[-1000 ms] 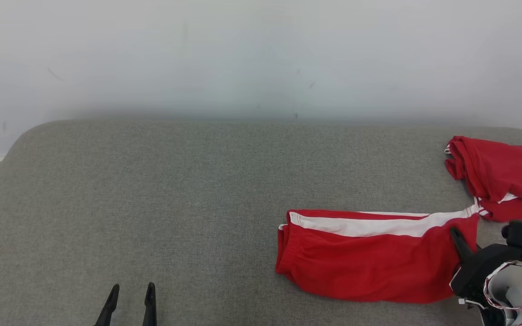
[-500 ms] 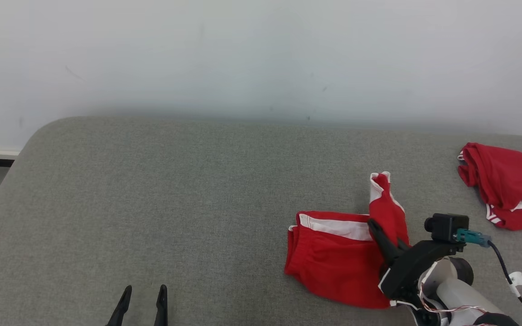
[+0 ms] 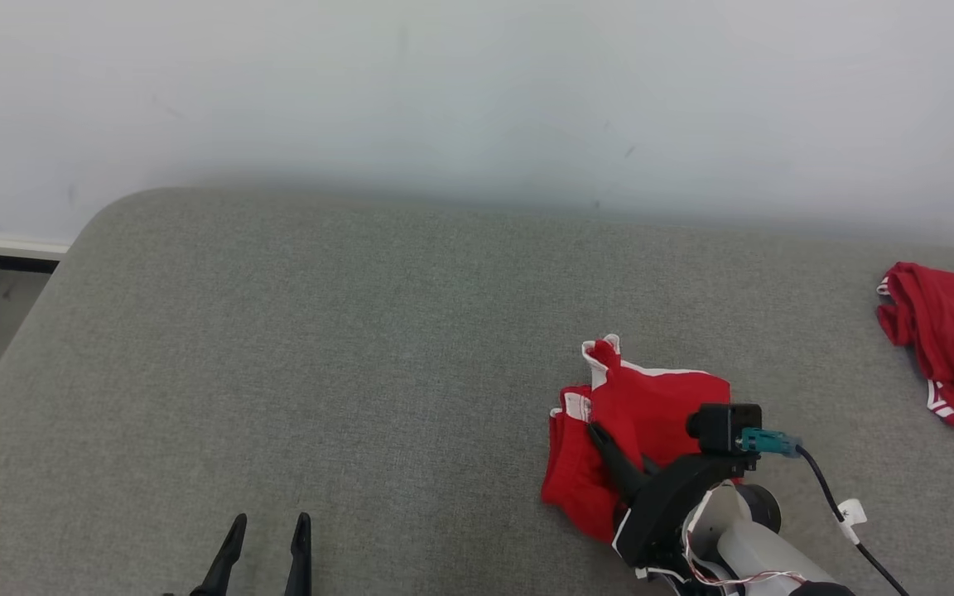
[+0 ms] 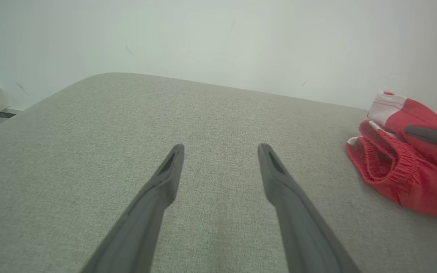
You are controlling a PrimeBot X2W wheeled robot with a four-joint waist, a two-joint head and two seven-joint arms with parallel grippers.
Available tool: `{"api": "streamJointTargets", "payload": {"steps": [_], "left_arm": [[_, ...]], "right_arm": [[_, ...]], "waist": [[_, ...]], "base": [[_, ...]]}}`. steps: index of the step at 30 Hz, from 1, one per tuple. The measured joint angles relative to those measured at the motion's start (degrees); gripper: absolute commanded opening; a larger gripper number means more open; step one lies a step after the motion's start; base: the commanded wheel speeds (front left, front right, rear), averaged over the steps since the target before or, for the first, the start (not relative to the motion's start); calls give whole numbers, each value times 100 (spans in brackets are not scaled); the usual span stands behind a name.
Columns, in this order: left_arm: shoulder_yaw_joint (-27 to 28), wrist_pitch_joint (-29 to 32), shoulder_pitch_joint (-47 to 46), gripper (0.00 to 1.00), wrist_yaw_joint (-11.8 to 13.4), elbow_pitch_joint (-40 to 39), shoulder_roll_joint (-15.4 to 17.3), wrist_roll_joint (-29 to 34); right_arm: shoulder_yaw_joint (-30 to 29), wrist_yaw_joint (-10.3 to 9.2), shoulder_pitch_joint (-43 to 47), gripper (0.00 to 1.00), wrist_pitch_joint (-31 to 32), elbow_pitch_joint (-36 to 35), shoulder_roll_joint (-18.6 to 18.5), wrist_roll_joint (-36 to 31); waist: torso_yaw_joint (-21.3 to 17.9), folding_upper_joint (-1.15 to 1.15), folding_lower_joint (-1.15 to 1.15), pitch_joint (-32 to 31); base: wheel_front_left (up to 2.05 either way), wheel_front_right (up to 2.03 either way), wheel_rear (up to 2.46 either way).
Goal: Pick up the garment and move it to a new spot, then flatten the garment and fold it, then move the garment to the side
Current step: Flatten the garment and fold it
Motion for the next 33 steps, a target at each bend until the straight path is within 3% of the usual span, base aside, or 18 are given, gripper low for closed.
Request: {"api": "streamJointTargets", "payload": {"steps": [7, 8, 9, 10, 11, 12, 20, 27, 33], "left_arm": [[3, 0, -98, 100, 0, 18, -9, -7], [11, 0, -104, 100, 0, 18, -9, -7], [20, 0, -103, 100, 0, 20, -9, -7], [35, 0, -103, 100, 0, 19, -10, -7], [58, 0, -103, 100, 0, 19, -11, -7], [79, 0, -101, 100, 0, 19, -9, -7], [148, 0, -69, 100, 0, 16, -9, -4], [185, 0, -10, 100, 0, -13, -16, 2], [214, 0, 21, 100, 0, -41, -26, 30]], "right_arm": [[-10, -1, -4, 0, 22, 346, 278, -59], [-5, -1, -8, 10, 5, 375, 293, -66], [-10, -1, -19, 45, -5, 397, 292, -69], [-5, -1, -38, 89, -40, 400, 283, -75], [3, -1, -59, 89, -56, 378, 275, -75], [12, -1, -75, 100, -82, 323, 254, -73], [-166, -1, -89, 100, -712, -222, -203, -126], [-933, -1, 176, 100, -1080, -511, -719, -388], [-1600, -1, 665, 100, -1135, -439, -772, -656]], "waist": [[81, 0, 0, 96], [83, 0, 0, 102], [78, 0, 0, 104], [70, 0, 0, 101], [59, 0, 0, 95], [46, 0, 0, 88], [-62, 0, 0, -13], [-140, 0, 0, -82], [-147, 0, 0, -112]], "base": [[0, 0, 0], [0, 0, 0], [0, 0, 0], [0, 0, 0], [0, 0, 0], [0, 0, 0], [0, 0, 0], [0, 0, 0], [0, 0, 0]]}}
